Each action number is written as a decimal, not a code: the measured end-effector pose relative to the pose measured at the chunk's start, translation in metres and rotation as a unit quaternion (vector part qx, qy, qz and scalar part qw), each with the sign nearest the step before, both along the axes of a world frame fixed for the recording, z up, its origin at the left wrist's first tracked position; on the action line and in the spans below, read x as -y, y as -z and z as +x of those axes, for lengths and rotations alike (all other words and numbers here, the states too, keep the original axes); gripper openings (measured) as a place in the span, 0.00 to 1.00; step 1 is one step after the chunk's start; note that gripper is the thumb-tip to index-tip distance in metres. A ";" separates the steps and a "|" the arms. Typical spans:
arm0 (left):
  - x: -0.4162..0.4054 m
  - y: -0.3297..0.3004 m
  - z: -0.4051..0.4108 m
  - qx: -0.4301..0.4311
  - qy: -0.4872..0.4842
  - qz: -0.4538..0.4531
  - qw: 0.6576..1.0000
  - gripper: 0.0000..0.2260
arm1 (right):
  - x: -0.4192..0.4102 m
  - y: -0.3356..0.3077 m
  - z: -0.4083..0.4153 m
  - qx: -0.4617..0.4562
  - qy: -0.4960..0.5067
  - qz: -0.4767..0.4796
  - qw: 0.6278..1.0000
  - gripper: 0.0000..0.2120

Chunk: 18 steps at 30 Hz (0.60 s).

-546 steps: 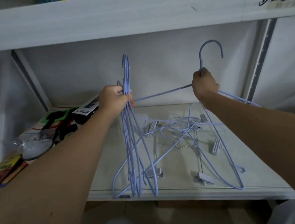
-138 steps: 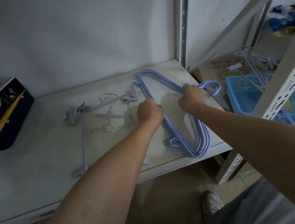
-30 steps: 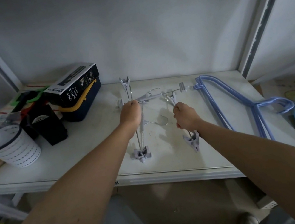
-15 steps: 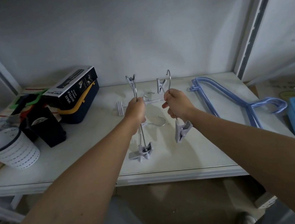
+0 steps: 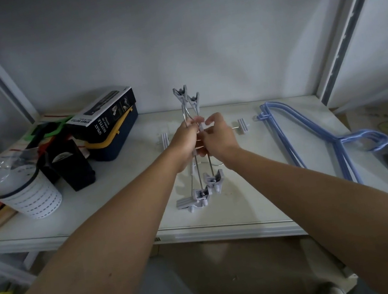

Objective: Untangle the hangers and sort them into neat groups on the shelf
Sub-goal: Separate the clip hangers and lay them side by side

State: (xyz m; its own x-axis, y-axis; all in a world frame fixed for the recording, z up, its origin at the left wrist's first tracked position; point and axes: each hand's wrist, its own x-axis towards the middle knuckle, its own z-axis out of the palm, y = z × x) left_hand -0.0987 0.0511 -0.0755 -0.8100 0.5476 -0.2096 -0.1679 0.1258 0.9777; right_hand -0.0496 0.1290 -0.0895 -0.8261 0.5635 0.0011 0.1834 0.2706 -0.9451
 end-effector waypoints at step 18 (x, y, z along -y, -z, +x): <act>0.066 0.038 -0.058 -0.001 -0.042 -0.029 0.999 0.10 | -0.012 0.052 -0.025 0.287 -0.030 0.263 0.921 0.14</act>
State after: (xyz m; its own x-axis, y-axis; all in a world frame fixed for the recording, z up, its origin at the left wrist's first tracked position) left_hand -0.1569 -0.0152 -0.1132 -0.8530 0.4648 -0.2373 -0.1788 0.1669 0.9696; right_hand -0.0746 0.1411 -0.1417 -0.8051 0.5634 -0.1857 0.5818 0.6888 -0.4325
